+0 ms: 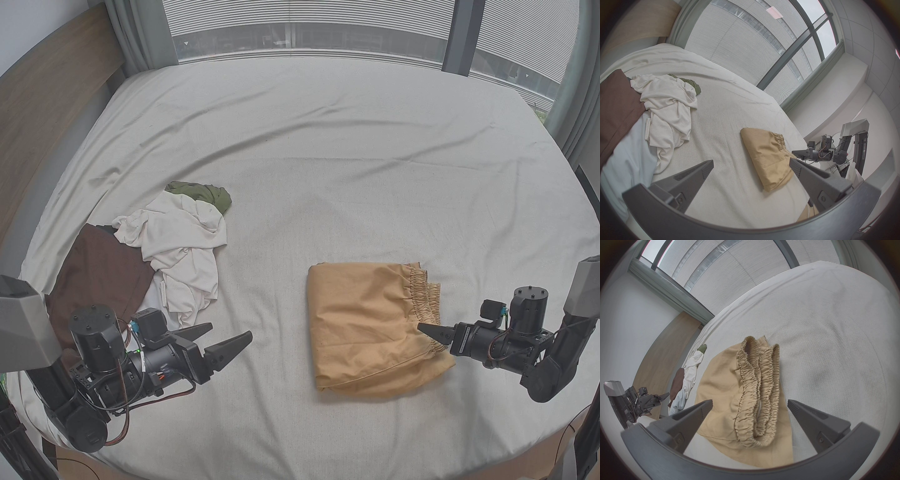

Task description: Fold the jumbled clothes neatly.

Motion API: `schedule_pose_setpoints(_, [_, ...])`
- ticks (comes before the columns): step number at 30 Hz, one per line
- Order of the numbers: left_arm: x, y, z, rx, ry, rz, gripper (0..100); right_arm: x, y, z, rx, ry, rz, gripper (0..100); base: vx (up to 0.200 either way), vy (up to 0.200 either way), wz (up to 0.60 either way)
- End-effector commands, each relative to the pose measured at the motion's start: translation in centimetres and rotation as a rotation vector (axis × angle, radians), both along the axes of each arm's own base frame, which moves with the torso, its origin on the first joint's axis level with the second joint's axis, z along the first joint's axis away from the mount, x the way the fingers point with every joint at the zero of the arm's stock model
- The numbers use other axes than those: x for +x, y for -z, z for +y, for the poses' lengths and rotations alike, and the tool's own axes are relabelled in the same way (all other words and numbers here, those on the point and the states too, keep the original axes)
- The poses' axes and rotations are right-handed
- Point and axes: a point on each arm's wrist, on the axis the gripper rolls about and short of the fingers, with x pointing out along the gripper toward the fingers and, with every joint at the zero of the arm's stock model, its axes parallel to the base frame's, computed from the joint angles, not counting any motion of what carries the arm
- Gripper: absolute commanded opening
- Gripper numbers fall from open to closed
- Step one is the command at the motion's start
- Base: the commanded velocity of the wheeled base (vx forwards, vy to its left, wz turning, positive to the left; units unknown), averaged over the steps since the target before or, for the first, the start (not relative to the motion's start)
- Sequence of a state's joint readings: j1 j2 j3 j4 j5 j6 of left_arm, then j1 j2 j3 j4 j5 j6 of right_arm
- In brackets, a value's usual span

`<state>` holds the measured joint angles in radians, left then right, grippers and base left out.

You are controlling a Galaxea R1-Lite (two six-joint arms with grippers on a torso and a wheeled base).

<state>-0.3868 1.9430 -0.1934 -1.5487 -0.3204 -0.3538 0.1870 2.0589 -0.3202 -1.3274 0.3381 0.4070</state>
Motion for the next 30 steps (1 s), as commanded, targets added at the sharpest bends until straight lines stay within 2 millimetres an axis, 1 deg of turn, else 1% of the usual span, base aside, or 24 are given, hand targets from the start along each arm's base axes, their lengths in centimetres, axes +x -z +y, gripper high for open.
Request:
schedule_pose_setpoints(1, [0.0,0.0,0.0,-0.001,0.001,-0.001,100,0.2,1.0,-0.6,-0.009,0.021,0.037,100,0.0,0.0,0.0])
schedule_pose_setpoints(9, [0.1,-0.1,0.0,-0.003,-0.002,-0.007,100,0.2,3.1,-0.2,-0.014,0.001,0.11,100,0.0,0.0,0.0])
schedule_pose_setpoints(14, [0.1,-0.2,0.0,-0.005,-0.003,-0.011,100,-0.1,3.3,0.6,0.022,-0.044,0.139,100,0.0,0.0,0.0])
schedule_pose_setpoints(16, [0.1,-0.3,0.0,-0.006,-0.002,-0.014,100,-0.3,3.5,1.3,0.08,-0.081,0.18,100,0.0,0.0,0.0])
schedule_pose_setpoints(20, [0.2,-0.3,0.0,-0.007,-0.002,-0.015,100,-0.3,3.2,1.9,0.134,-0.106,0.18,100,0.0,0.0,0.0])
schedule_pose_setpoints(21, [0.1,-0.3,0.0,-0.007,-0.002,-0.017,100,-0.3,2.8,2.3,0.169,-0.122,0.155,100,0.0,0.0,0.0])
schedule_pose_setpoints(25, [0.1,-0.3,0.0,-0.006,-0.003,-0.015,100,-0.4,2.7,2.7,0.198,-0.132,0.127,100,0.0,0.0,0.0])
schedule_pose_setpoints(30, [0.1,-0.3,0.0,-0.006,-0.003,-0.014,100,-0.3,3.2,2.8,0.196,-0.128,0.137,100,0.0,0.0,0.0])
